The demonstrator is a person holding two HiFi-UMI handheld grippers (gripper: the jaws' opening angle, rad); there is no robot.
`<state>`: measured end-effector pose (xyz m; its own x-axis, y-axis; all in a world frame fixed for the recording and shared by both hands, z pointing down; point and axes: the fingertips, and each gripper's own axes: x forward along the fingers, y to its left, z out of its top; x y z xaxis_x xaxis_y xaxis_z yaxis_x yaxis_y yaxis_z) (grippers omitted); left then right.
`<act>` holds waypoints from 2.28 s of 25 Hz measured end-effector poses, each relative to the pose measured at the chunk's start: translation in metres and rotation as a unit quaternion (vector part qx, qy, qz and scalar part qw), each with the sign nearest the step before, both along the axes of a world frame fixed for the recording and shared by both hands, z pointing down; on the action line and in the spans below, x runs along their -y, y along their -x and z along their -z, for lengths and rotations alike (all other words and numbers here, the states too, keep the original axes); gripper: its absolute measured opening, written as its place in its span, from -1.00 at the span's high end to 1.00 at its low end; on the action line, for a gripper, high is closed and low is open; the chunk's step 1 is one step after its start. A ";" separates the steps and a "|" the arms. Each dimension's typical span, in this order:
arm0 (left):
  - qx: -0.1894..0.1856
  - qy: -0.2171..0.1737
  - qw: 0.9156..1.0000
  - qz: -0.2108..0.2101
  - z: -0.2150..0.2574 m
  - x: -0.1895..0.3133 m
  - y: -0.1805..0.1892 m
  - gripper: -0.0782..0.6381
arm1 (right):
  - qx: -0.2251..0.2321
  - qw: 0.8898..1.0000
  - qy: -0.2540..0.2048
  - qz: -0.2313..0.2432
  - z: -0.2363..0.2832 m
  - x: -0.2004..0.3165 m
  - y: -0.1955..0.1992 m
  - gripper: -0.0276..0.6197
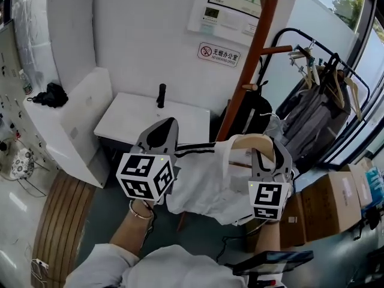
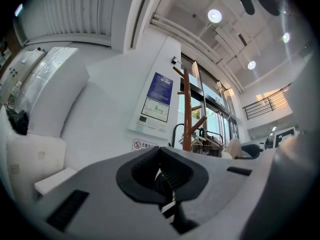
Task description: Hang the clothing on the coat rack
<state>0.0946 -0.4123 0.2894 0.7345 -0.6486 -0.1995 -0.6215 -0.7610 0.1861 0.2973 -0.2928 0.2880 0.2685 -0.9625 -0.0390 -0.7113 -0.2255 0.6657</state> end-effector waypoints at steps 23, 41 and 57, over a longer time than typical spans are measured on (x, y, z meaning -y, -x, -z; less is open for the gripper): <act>0.040 0.005 0.993 0.108 -0.007 0.000 -0.027 0.76 | -0.003 0.991 0.024 0.128 -0.003 0.042 -0.012 0.34; 0.064 -0.019 0.993 0.097 0.022 -0.017 -0.001 0.76 | 0.011 0.992 0.042 0.118 0.011 0.038 0.007 0.34; 0.060 -0.024 0.991 0.117 0.031 -0.014 0.028 0.76 | -0.009 0.992 0.057 0.112 0.036 0.050 0.009 0.34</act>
